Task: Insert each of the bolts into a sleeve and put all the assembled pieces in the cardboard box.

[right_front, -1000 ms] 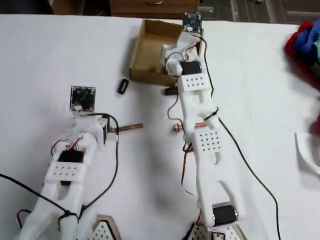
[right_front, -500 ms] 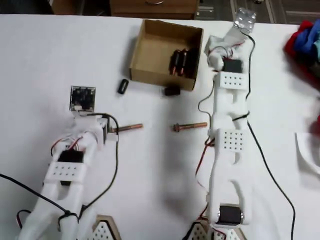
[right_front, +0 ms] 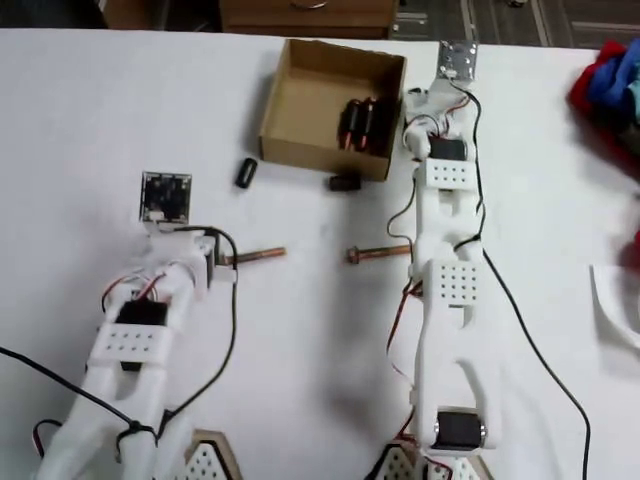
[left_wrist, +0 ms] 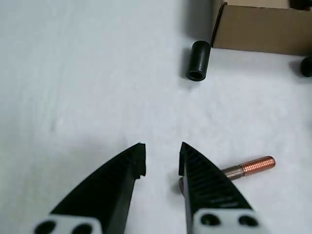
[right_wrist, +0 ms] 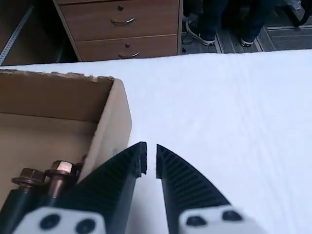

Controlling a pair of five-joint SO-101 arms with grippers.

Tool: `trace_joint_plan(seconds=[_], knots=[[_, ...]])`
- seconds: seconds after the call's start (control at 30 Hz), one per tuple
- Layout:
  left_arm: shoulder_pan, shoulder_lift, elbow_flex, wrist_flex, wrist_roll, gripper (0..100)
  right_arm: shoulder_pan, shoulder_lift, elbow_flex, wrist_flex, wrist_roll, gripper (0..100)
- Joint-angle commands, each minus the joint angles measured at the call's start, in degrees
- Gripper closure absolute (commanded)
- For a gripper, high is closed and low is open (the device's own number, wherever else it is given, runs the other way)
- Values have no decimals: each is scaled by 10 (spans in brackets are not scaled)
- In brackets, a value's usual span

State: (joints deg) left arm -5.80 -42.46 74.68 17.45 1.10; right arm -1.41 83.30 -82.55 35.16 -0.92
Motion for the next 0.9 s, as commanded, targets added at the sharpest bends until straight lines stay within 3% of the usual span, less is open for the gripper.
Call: trace_joint_plan(seconds=[0.0, 0.73, 0.87], knots=[[-4, -5, -3, -9, -3, 865, -43, -9, -2, -15, 4, 976], [-4, -5, -2, -9, -3, 865, -49, -15, -5, -50, 4, 976], [-33, -5, -7, -10, 0, 865, -47, -80, -5, 30, 4, 976]])
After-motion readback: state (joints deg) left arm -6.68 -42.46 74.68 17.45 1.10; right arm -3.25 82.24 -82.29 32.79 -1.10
